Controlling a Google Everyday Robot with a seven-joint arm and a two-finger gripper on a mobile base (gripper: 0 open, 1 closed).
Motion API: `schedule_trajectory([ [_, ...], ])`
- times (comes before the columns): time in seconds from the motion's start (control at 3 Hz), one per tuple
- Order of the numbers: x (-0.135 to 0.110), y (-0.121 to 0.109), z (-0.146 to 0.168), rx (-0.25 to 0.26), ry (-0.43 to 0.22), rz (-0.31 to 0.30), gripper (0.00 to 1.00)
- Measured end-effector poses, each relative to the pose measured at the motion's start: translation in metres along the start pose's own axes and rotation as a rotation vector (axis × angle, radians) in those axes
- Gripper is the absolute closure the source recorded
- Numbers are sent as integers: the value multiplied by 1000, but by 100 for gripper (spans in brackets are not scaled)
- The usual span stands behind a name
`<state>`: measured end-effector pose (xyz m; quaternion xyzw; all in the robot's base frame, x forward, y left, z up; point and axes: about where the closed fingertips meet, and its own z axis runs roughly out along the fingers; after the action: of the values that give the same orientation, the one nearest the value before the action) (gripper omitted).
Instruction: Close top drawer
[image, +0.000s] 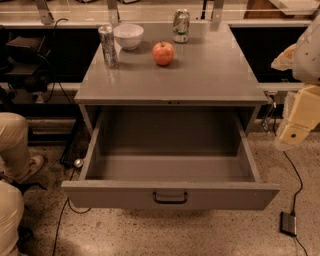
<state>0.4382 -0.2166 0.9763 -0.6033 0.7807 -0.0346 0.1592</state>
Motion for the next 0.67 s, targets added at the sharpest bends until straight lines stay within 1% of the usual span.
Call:
schedule_trajectory([
  [0.33,0,0,0,0,0,0,0],
  [0.67,11,17,17,-50,32,50,0],
])
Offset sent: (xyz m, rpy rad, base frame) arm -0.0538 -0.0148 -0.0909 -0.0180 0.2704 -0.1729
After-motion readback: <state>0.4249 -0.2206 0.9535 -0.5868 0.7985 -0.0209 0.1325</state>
